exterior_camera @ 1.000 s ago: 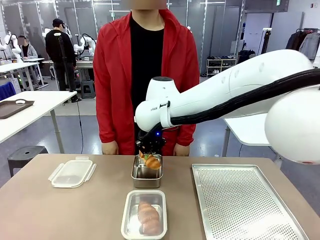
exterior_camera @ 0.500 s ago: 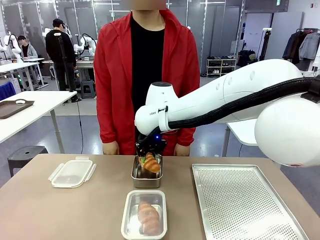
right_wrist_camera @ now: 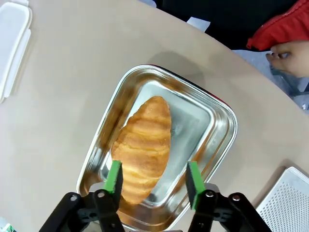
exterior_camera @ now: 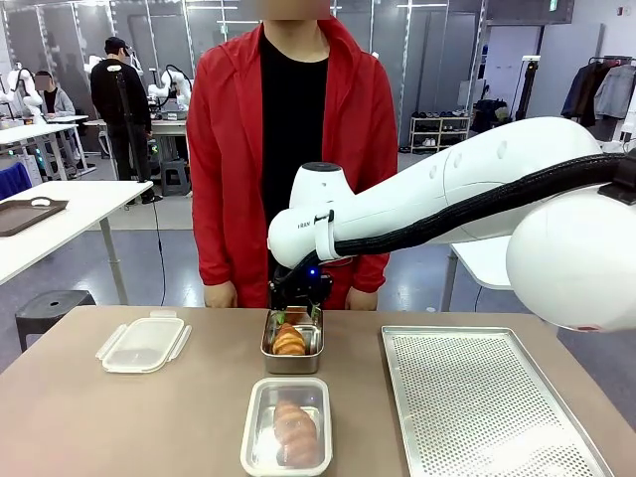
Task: Place the bread into the airtight container.
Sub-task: Pick up a Butter Roll and place it into an empty Airtight Container.
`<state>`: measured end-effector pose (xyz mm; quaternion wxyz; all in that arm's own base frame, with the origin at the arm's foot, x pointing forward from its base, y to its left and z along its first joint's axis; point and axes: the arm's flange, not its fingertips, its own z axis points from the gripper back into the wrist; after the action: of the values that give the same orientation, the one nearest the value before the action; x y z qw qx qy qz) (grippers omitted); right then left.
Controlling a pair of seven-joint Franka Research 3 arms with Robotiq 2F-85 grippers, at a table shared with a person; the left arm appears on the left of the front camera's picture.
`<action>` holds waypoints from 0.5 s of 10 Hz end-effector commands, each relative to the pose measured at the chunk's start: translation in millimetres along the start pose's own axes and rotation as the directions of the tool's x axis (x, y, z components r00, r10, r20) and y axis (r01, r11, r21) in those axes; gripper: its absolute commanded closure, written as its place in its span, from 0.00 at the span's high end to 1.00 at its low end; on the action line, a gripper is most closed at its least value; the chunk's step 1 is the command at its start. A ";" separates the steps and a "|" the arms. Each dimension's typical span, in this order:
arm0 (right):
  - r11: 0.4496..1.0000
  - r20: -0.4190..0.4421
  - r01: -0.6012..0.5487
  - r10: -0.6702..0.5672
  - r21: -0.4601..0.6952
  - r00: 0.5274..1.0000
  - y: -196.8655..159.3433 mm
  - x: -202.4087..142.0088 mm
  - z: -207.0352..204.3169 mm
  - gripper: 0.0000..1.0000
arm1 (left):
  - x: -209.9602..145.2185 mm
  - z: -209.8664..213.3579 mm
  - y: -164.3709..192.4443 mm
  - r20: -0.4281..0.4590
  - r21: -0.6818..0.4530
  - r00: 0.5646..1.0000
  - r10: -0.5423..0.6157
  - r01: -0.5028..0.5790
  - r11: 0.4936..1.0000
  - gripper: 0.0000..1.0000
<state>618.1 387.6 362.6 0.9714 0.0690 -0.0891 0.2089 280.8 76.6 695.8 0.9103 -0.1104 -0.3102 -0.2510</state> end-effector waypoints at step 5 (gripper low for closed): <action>1.000 0.000 0.002 -0.002 0.000 1.000 -0.5 0.0 -0.1 0.53 | 1.5 1.6 -0.1 0.002 -0.004 1.000 -0.006 0.006 1.000 1.00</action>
<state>617.9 387.8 362.5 0.9714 0.0690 -0.0889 0.2091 280.8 76.6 695.8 0.9103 -0.1104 -0.3102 -0.2510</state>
